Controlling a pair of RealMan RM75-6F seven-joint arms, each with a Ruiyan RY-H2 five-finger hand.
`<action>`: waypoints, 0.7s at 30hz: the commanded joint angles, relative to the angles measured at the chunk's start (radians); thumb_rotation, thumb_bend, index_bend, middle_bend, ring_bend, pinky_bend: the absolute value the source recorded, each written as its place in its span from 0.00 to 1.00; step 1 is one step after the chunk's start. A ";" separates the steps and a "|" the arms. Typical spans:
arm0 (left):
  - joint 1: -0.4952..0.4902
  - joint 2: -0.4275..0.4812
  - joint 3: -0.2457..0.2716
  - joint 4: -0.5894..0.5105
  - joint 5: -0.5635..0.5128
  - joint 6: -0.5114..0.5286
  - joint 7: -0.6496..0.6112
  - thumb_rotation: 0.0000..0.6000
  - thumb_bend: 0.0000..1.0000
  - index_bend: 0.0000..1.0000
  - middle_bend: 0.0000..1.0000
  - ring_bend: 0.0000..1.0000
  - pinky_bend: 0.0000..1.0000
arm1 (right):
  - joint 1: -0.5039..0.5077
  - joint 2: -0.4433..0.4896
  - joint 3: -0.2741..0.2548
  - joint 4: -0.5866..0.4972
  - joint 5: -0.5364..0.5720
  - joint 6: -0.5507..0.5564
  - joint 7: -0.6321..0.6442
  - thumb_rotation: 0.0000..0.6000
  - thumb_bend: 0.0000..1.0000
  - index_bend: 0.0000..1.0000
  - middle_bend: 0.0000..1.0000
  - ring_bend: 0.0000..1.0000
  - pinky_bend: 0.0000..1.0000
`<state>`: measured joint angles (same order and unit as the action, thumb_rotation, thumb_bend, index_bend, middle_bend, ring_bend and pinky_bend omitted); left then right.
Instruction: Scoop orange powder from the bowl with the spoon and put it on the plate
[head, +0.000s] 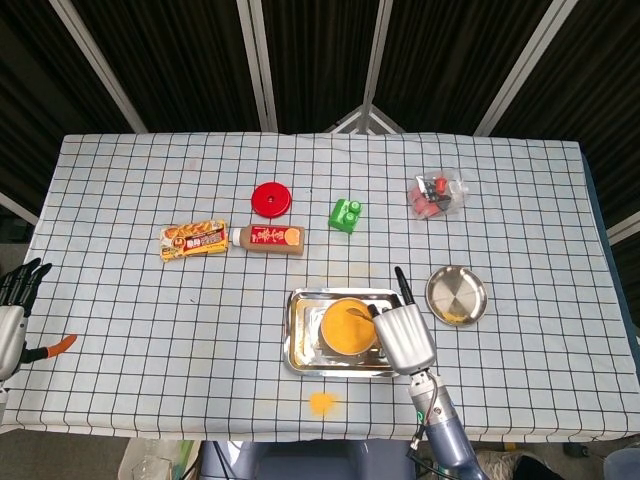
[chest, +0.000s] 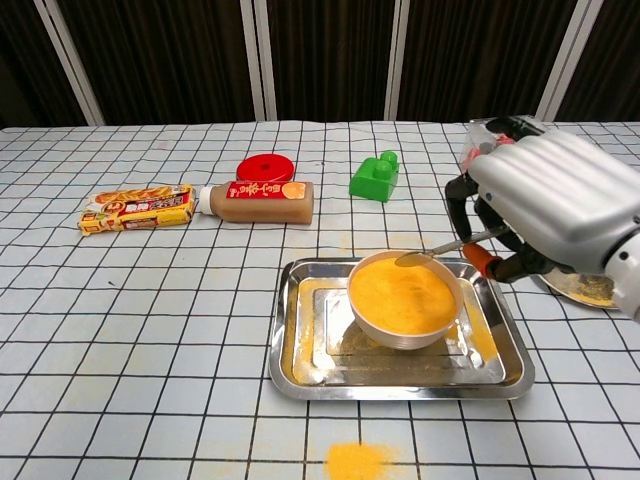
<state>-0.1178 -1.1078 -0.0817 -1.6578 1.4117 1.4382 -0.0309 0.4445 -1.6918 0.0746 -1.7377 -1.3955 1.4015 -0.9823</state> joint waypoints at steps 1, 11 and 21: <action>0.000 -0.001 0.000 0.001 0.001 0.002 0.001 1.00 0.00 0.00 0.00 0.00 0.00 | 0.003 -0.004 -0.004 0.019 -0.012 -0.007 0.004 1.00 0.70 0.90 0.80 0.49 0.00; 0.000 -0.001 0.000 0.003 0.002 0.003 -0.001 1.00 0.00 0.00 0.00 0.00 0.00 | 0.005 -0.032 0.003 0.064 -0.007 -0.027 0.008 1.00 0.70 0.90 0.81 0.49 0.00; 0.000 -0.001 0.000 0.003 0.002 0.001 0.000 1.00 0.00 0.00 0.00 0.00 0.00 | -0.016 -0.044 -0.009 0.042 0.021 -0.031 0.038 1.00 0.73 0.93 0.82 0.49 0.01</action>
<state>-0.1182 -1.1086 -0.0815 -1.6551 1.4141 1.4392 -0.0311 0.4347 -1.7362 0.0663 -1.6821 -1.3822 1.3669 -0.9508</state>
